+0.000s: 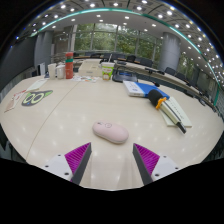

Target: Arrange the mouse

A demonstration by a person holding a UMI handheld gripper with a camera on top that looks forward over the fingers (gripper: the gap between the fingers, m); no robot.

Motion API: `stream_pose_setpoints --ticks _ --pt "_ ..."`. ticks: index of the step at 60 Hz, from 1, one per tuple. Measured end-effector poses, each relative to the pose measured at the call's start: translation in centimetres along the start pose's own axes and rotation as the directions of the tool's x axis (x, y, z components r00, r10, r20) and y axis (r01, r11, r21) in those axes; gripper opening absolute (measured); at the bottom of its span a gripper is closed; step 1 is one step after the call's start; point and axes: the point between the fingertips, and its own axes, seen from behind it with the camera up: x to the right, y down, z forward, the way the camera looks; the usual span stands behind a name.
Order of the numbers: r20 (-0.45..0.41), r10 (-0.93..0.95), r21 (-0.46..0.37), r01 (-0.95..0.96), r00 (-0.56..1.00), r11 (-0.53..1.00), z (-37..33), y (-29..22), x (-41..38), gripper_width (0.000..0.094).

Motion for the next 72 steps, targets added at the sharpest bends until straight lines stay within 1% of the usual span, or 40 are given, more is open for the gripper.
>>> stream_pose_setpoints --ticks 9,21,28,31,34,36,39,45,51,58,63,69,72 --pt "0.003 -0.007 0.002 0.007 1.000 1.000 3.9 -1.3 1.2 0.0846" --pt "0.022 0.014 0.014 -0.014 1.000 1.000 7.2 -3.7 1.8 0.0841" --pt "0.029 0.031 0.013 -0.032 0.999 0.999 9.0 -4.8 2.1 0.0812" --pt "0.032 0.038 0.012 -0.039 0.999 0.999 9.7 -5.1 2.1 0.0777" --pt "0.039 0.053 0.013 -0.054 0.998 0.998 10.4 -5.5 2.2 0.0708" --pt "0.047 0.066 0.011 -0.066 0.997 0.998 10.7 -5.6 2.1 0.0636" --pt "0.059 0.085 0.012 -0.086 0.995 0.996 11.0 -5.8 1.8 0.0491" --pt "0.027 0.077 0.022 -0.078 0.997 0.997 11.2 -6.0 2.0 0.0442" --pt "0.004 0.093 0.017 -0.093 0.996 0.996 11.1 -6.0 2.2 0.0369" --pt "-0.033 0.101 0.005 -0.101 0.994 0.995 10.5 -6.5 2.0 0.0341" --pt "-0.066 0.101 0.049 -0.097 0.993 0.994 8.7 -9.4 1.0 0.0341" --pt "-0.089 0.106 0.149 -0.092 0.990 0.985 5.1 -15.9 -1.9 0.0341" --pt "-0.075 0.119 0.196 -0.102 0.990 0.975 3.1 -19.4 -4.9 0.0339"
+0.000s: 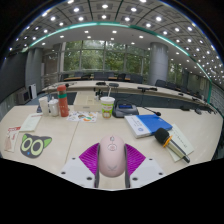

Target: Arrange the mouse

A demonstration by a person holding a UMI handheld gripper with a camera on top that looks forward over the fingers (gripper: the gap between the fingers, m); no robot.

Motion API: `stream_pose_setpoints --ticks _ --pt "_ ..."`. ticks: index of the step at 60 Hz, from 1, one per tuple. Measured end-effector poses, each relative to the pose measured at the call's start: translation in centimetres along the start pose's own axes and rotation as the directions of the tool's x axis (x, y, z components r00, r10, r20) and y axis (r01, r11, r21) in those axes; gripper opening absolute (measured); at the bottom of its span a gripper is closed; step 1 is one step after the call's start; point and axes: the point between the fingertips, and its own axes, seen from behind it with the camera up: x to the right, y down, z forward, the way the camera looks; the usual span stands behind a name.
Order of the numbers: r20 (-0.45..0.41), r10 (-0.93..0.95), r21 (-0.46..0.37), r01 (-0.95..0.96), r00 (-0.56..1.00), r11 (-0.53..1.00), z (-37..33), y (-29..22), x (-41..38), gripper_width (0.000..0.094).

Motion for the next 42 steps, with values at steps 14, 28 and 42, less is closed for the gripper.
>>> stream_pose_setpoints --ticks 14,28,42 --pt "0.144 0.002 0.083 -0.014 0.990 0.996 -2.5 -7.9 -22.4 0.0338" --pt "0.246 -0.010 -0.077 0.030 0.969 0.997 4.0 1.1 -39.2 0.0339" --pt "0.214 -0.036 -0.180 0.075 0.976 0.981 7.6 8.8 -41.9 0.0451"
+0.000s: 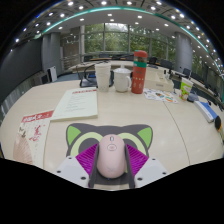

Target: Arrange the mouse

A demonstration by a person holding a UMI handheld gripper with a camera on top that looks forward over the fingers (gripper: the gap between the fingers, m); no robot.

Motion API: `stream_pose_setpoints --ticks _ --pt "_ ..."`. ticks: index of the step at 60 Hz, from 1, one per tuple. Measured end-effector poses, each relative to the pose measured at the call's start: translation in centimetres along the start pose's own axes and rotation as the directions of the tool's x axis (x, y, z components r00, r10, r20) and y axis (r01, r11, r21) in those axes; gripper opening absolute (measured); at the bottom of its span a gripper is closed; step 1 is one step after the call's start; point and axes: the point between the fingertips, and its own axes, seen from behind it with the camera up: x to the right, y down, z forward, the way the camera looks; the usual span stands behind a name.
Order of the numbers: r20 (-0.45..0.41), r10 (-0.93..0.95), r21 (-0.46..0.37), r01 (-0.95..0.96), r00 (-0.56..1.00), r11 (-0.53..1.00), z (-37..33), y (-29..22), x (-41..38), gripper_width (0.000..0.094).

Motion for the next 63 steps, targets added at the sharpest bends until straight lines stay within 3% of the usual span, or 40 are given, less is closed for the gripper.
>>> stream_pose_setpoints --ticks 4,8,11,14,29,42,63 --pt "0.006 0.003 0.003 -0.003 1.000 1.000 -0.5 0.1 0.1 0.0555" --pt "0.029 0.017 -0.011 -0.017 0.999 1.000 -2.1 0.2 -0.2 0.0874" --pt "0.031 0.021 -0.009 -0.021 0.999 1.000 -4.0 0.0 -0.1 0.0825" --pt "0.020 0.012 -0.001 -0.012 1.000 1.000 -6.7 -0.5 0.2 0.0865" --pt "-0.026 0.020 0.081 -0.018 0.999 0.997 -24.5 -1.9 1.0 0.0859" --pt "-0.048 0.034 0.125 -0.028 0.998 0.992 -38.3 1.4 1.9 0.0856" --pt "-0.042 0.057 0.157 -0.050 0.997 0.986 -47.7 5.2 2.3 0.0853"
